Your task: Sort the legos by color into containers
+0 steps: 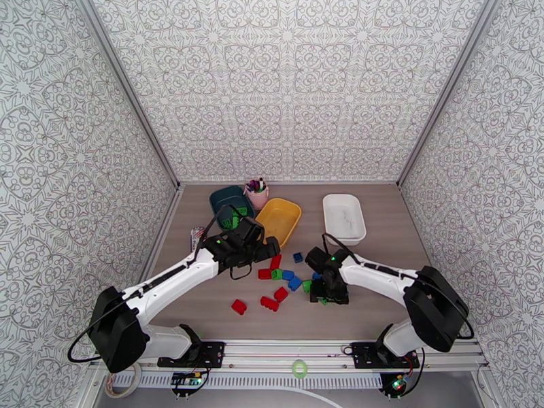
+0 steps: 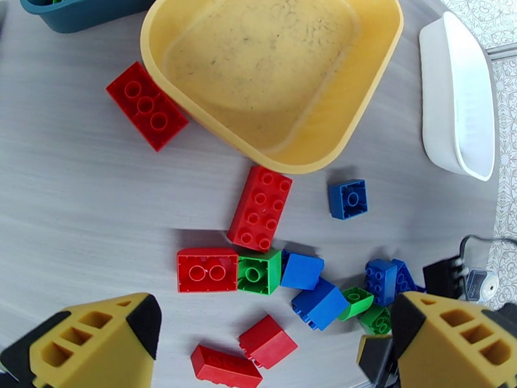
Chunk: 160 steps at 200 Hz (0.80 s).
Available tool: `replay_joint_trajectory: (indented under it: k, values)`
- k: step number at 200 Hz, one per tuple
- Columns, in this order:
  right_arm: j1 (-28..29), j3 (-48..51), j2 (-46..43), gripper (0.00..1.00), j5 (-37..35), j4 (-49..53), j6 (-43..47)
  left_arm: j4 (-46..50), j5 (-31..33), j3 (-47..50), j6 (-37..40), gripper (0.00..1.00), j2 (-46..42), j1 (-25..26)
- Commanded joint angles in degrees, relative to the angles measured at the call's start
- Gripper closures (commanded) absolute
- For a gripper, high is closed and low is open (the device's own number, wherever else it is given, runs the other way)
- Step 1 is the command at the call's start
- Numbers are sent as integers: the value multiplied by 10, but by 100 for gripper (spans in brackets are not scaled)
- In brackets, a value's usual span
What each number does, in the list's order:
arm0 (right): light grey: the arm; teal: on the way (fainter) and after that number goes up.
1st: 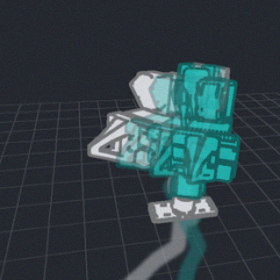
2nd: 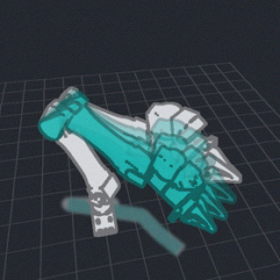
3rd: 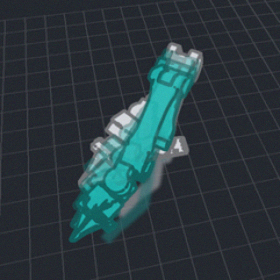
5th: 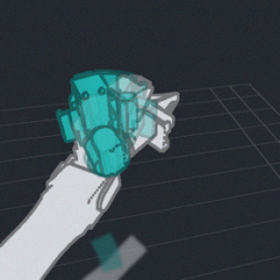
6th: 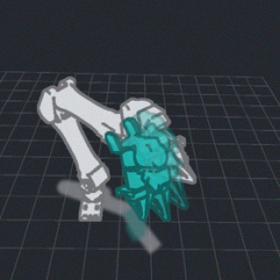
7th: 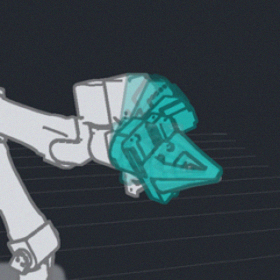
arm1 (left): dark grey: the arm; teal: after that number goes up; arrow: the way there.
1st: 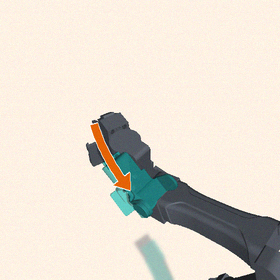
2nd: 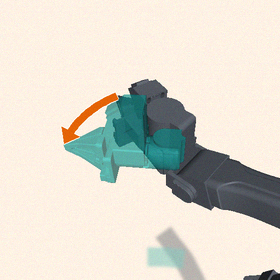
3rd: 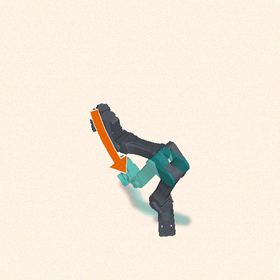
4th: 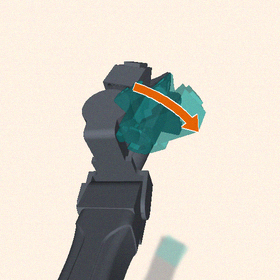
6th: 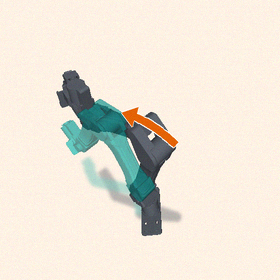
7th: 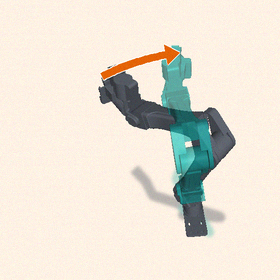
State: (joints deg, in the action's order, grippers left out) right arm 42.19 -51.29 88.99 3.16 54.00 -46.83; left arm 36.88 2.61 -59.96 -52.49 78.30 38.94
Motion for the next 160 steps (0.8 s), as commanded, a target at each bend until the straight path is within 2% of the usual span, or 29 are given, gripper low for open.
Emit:
replay_joint_trajectory:
  k: [1, 71, 136, 160]
  values:
    - [-16, -15, 24, 27, -9, -14, 28, -12, -16, 10, 4, 1, -12, -7]
    - [-18, 8, 26, 44, 55, -63, 26, -11, -26, 12, 7, 1, -16, -16]
    - [-18, 9, 27, 53, 59, -73, 22, -12, -31, 17, 0, 1, -24, -19]
    - [-18, 10, 25, 60, 62, -76, 21, -14, -40, 23, -5, 1, -29, -27]
